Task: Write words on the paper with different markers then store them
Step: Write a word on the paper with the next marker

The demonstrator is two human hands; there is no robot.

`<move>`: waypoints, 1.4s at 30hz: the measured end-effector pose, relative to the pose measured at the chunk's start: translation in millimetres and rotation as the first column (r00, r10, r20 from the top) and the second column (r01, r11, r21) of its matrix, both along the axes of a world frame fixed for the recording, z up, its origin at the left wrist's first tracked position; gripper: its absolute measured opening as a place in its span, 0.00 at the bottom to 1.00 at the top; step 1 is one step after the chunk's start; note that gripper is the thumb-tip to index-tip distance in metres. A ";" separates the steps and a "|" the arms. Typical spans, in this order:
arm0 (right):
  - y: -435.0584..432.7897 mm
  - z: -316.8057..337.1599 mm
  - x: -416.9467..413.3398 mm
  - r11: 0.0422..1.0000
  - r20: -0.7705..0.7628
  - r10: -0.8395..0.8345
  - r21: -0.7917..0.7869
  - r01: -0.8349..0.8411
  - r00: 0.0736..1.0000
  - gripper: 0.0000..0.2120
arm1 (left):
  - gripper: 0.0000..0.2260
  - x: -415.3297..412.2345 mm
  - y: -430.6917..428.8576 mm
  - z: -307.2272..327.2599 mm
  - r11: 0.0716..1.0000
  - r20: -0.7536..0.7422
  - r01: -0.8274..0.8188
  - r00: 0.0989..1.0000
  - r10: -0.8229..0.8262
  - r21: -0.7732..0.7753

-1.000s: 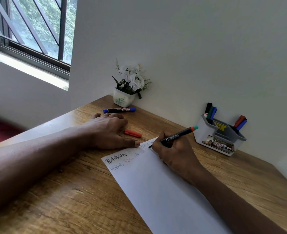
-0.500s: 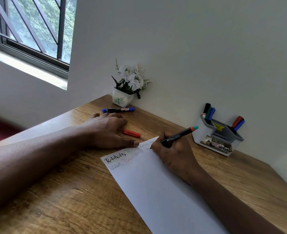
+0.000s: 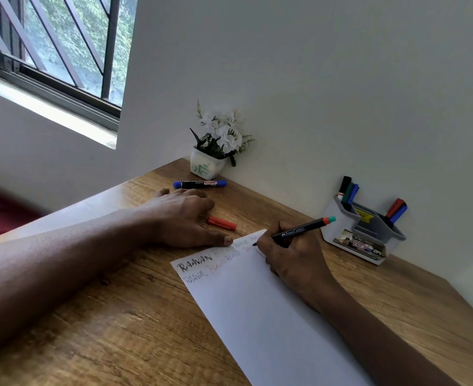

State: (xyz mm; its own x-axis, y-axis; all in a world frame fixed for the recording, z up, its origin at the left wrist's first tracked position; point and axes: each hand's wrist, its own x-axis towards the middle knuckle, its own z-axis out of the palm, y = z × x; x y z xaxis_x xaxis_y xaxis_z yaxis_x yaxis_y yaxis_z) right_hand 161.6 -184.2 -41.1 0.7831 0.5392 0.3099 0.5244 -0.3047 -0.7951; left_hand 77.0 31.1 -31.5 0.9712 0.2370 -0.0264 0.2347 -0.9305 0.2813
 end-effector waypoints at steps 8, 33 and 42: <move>1.3 -0.5 -0.4 1.000 0.037 -0.028 0.011 0.027 0.999 0.06 | 0.45 0.1 0.5 -1.2 1.000 0.001 -0.005 1.000 0.005 -0.006; 1.8 -2.0 3.4 0.994 0.013 -0.109 0.004 0.109 0.994 0.07 | 0.45 -0.4 2.4 -0.6 1.000 -0.015 -0.003 1.000 0.002 -0.029; 3.5 -0.4 0.3 0.989 -0.035 -0.146 0.021 0.147 0.989 0.07 | 0.43 0.5 4.2 -2.9 0.999 0.026 0.015 1.000 -0.014 -0.031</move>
State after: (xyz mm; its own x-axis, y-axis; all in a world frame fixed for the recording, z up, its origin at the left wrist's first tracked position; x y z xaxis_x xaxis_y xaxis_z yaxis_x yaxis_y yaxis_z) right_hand 161.9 -180.6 -41.5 0.8631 0.4108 0.2939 0.4488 -0.3569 -0.8193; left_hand 77.5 35.3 -34.4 0.9749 0.2227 -0.0082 0.2138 -0.9243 0.3160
